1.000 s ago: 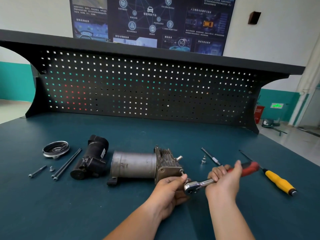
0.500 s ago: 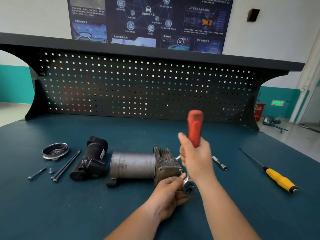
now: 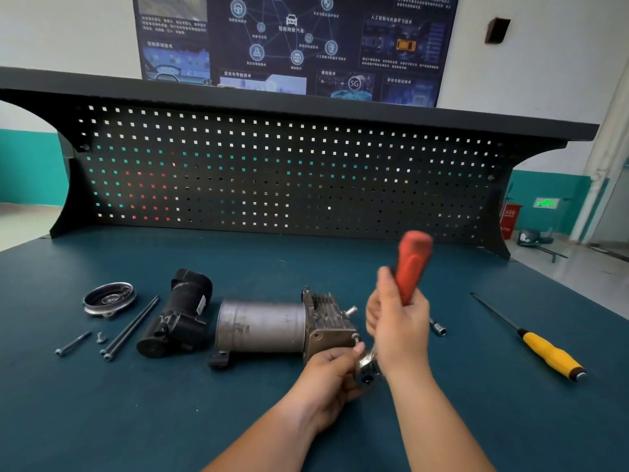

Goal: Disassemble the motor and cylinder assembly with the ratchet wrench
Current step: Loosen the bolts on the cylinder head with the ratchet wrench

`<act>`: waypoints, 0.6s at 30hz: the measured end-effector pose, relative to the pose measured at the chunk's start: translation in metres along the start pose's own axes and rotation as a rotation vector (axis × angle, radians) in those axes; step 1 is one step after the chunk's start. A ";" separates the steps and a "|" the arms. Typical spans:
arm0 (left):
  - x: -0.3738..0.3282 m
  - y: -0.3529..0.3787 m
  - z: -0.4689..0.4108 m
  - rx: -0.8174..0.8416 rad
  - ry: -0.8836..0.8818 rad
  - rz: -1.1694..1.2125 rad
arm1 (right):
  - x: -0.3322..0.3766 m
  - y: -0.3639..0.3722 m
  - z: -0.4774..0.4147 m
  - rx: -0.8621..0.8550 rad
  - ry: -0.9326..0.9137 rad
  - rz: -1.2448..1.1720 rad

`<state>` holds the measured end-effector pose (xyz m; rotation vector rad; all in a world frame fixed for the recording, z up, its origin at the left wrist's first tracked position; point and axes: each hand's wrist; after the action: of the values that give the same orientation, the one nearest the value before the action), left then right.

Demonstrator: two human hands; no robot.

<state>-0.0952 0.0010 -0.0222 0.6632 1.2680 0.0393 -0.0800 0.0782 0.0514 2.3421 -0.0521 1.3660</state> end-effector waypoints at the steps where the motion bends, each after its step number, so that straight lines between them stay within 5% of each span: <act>1: 0.000 0.001 0.000 0.000 0.002 0.011 | 0.000 -0.003 -0.001 -0.065 0.013 -0.080; 9: -0.001 0.005 0.003 -0.036 0.003 -0.033 | -0.017 -0.052 -0.003 -0.575 0.276 -0.574; 18: -0.008 -0.002 0.006 -0.043 0.026 -0.089 | -0.004 -0.026 -0.005 -0.395 0.051 -0.315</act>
<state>-0.0932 -0.0061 -0.0155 0.5707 1.3167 0.0017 -0.0798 0.1030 0.0409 1.8945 0.0562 1.1405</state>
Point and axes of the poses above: each hand's wrist, its own z-axis away from the middle knuckle, its own y-axis out of the palm, x = y × z, and after that the axes turned 2 degrees about x, right-handed
